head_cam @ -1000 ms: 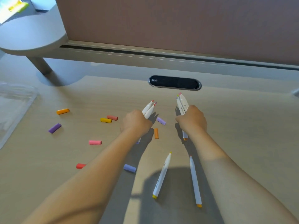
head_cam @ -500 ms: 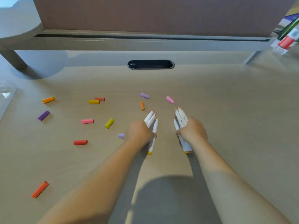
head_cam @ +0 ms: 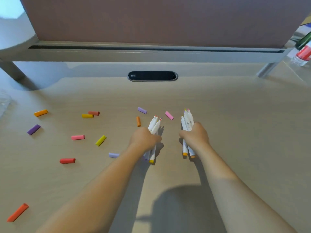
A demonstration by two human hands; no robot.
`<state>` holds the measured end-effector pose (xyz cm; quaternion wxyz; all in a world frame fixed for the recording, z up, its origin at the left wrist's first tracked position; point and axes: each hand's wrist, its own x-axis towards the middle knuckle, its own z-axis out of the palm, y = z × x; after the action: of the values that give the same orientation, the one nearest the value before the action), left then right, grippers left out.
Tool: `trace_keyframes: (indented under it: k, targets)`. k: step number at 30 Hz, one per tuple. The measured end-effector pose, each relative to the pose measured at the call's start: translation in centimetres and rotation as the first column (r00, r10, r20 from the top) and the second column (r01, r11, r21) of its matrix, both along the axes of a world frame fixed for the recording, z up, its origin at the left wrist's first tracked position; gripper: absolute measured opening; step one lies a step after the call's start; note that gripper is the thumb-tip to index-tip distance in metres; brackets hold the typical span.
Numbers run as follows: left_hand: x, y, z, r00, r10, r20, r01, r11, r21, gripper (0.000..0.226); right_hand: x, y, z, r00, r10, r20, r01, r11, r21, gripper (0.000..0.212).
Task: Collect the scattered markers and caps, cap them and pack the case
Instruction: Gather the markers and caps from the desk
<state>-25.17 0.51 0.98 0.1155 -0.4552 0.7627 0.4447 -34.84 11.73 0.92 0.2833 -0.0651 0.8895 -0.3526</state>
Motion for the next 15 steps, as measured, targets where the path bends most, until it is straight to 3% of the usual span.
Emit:
trace_keyframes:
  k: [2, 4, 6, 12, 15]
  targets:
    - [-2.1, -0.4, 1.2, 0.978, 0.148, -0.147, -0.117, 0.973, 0.198, 0.012, -2.4, -0.5, 0.5, 0.999, -0.004, 0.051, 0.01, 0.992, -0.126, 0.023]
    - [-4.5, -0.7, 2.2, 0.949, 0.249, -0.196, -0.172, 0.924, 0.342, 0.005, -4.8, -1.0, 0.6, 0.996, 0.025, 0.091, -0.009, 0.985, -0.171, 0.025]
    - [-6.9, -1.1, 2.6, 0.936, 0.301, -0.18, -0.209, 0.89, 0.404, 0.021, -7.0, -1.4, 0.4, 0.992, 0.058, 0.115, -0.037, 0.984, -0.176, 0.025]
    - [-13.3, -1.5, 1.5, 0.943, 0.288, -0.167, -0.211, 0.904, 0.371, 0.037, -12.2, -1.8, -0.1, 0.987, 0.092, 0.131, -0.068, 0.982, -0.175, 0.025]
    - [-15.4, -1.4, 0.3, 0.962, 0.241, -0.125, -0.189, 0.925, 0.33, 0.032, -13.9, -1.9, -0.4, 0.987, 0.114, 0.116, -0.096, 0.985, -0.144, 0.03]
